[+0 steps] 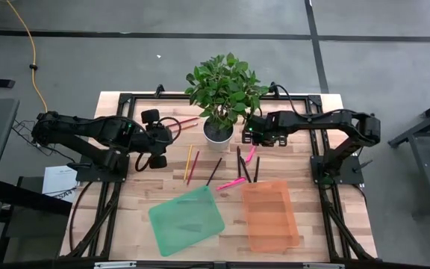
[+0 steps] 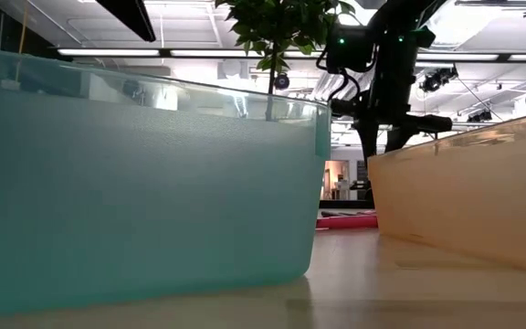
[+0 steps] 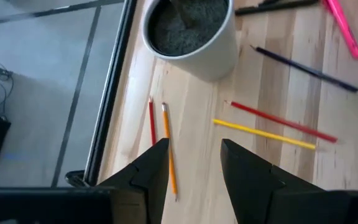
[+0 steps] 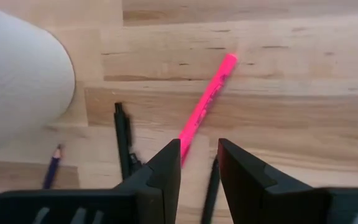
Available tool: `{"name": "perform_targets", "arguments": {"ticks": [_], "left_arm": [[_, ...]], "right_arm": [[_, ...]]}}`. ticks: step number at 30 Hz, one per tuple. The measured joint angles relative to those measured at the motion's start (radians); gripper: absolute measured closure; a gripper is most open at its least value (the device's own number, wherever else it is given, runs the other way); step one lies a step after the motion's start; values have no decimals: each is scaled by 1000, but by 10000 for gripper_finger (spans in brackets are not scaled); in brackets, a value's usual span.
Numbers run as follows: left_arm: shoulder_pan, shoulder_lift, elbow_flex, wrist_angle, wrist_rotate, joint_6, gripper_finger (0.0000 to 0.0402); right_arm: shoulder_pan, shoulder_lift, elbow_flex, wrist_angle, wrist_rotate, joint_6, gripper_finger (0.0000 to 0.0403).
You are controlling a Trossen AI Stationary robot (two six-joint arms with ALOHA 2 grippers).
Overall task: Sort pens & pencils
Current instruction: Put the top right pink pen into the green bin
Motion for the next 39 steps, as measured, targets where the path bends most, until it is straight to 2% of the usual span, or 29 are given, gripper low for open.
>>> {"name": "perform_targets", "arguments": {"ticks": [11, 24, 39], "left_arm": [[0, 0, 0, -5, 0, 56, 268], [0, 0, 0, -30, -8, 81, 268], [0, 0, 0, -46, -12, 80, 268]], "right_arm": [[1, 96, -1, 22, -44, 109, 307], [-20, 103, -1, 58, -20, 216, 307], [-50, 161, -1, 74, -64, 273, 307]]}}
